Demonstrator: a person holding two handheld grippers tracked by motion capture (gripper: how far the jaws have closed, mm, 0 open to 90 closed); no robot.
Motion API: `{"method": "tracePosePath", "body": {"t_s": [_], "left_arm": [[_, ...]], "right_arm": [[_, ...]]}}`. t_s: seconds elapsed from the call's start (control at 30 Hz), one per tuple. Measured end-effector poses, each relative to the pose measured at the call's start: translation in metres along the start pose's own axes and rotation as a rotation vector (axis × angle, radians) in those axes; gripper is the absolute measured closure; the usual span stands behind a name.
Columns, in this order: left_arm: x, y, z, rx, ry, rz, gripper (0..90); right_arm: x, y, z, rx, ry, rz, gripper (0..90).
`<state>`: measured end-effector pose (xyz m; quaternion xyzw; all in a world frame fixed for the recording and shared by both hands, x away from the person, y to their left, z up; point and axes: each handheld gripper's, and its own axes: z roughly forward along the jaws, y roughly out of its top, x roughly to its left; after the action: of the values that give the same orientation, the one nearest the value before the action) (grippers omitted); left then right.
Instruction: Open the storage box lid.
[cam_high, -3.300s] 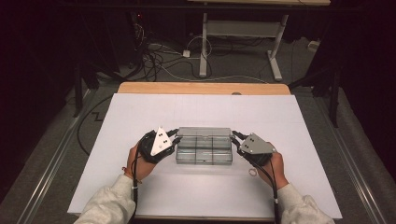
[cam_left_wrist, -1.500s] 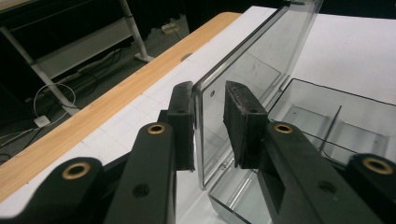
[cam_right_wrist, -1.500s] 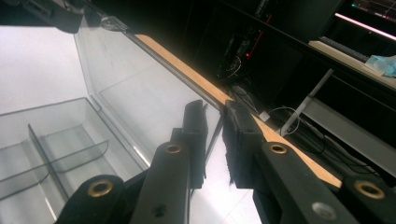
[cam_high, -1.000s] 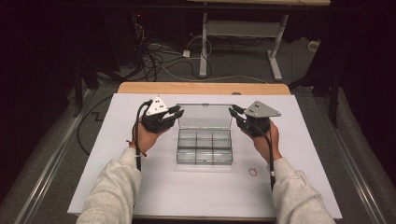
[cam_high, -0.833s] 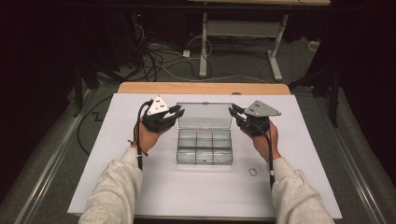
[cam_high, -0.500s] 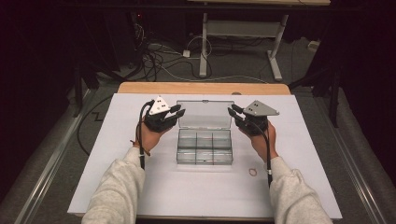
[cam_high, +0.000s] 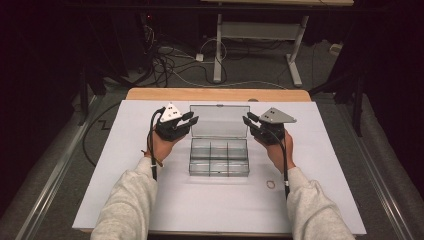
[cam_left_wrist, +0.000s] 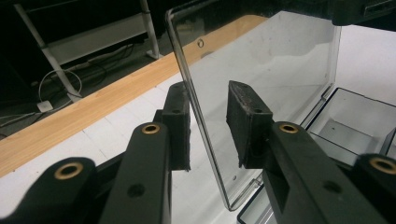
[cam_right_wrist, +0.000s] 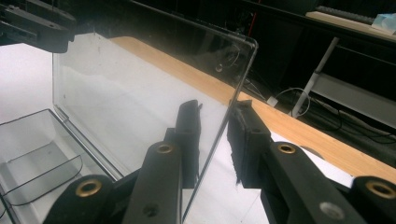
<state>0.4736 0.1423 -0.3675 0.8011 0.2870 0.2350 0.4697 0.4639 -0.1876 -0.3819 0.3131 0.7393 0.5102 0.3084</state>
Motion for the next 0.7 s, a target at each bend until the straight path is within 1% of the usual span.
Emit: {"method": "tracePosePath", "body": {"t_s": [0.17,0.47,0.53,0.7], "left_arm": [[0.001,-0.002,0.002,0.004,-0.001,-0.009,68.0],[0.003,-0.008,0.007,0.005,-0.011,-0.047,67.6],[0.003,-0.010,0.009,0.009,-0.013,-0.050,66.7],[0.005,-0.014,0.011,0.002,-0.027,-0.073,66.6]], "right_arm": [[-0.001,-0.002,0.002,0.015,0.006,0.008,74.8],[0.000,-0.010,0.007,0.044,0.012,0.023,74.1],[0.000,-0.012,0.008,0.058,0.016,0.037,74.2],[-0.001,-0.014,0.009,0.070,0.016,0.036,74.0]]}}
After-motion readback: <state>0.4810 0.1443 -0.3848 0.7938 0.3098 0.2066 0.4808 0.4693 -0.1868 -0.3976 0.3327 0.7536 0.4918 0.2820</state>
